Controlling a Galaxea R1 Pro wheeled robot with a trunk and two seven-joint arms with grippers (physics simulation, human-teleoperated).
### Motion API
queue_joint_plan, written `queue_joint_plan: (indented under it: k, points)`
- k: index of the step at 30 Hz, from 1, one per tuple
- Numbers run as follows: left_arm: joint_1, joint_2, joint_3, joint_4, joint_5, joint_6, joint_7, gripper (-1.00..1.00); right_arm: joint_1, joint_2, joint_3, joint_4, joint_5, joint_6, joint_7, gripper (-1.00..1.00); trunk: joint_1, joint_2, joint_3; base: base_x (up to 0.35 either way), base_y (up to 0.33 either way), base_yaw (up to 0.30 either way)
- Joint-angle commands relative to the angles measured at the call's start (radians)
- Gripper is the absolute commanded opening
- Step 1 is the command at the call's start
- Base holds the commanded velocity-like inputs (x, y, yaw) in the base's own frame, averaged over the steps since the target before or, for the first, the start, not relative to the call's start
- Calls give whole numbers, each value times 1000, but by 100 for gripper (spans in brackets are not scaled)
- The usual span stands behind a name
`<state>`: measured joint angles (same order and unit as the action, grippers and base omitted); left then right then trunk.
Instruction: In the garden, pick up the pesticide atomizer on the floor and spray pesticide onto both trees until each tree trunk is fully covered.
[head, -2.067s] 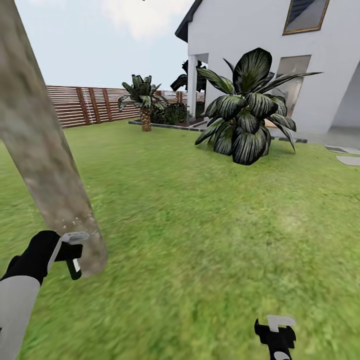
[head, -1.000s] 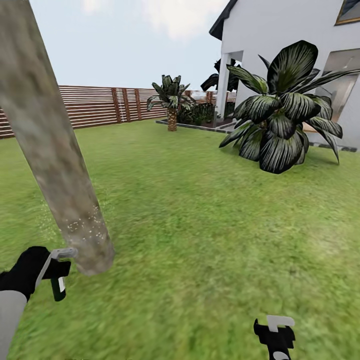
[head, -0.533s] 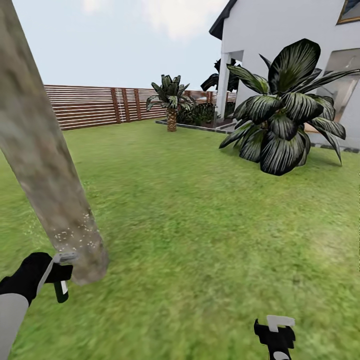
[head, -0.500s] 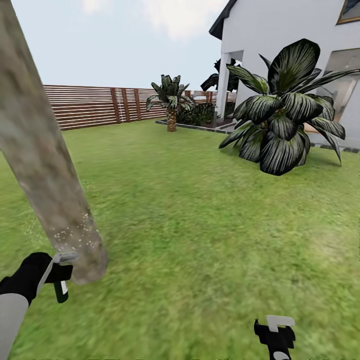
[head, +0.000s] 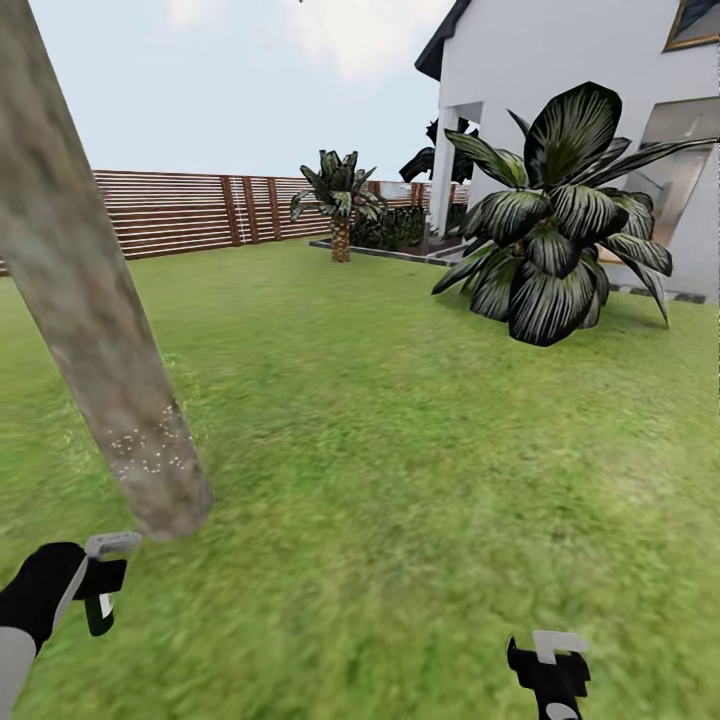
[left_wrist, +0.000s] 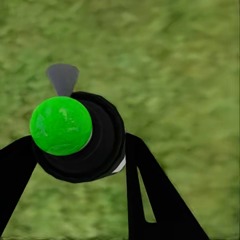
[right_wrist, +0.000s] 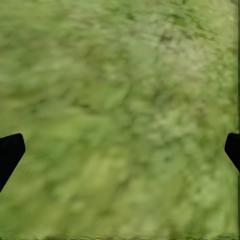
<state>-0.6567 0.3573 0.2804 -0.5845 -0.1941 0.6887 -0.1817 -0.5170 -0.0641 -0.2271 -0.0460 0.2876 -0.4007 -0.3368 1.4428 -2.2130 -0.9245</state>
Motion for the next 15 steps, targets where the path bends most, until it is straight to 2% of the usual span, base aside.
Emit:
queue_joint_plan:
  k: [1,7,9,11,13,15]
  points:
    - [0,-1,0,0,0,-1,1,-100,0,0,0,0,0,0,0,100,0,0,0,-328,-19,0]
    - [2,-1,3,0,3,-8,2,-100,0,1,0,0,0,0,-1,100,0,0,0,-334,-4,0]
    - [35,0,5,-1,6,-118,-15,-100,0,1,-1,0,-2,1,0,100,0,0,0,-188,0,0]
    - [45,-2,-5,0,1,-185,-52,-100,0,1,0,-1,-1,2,1,100,0,0,0,-48,0,0]
    - [63,-3,-60,2,-20,-256,-150,-100,0,1,22,-5,25,2,18,100,0,0,0,-14,0,0]
    - [71,-2,-189,3,-67,-353,-320,-100,0,-2,121,-16,131,1,125,100,0,0,0,-4,0,0]
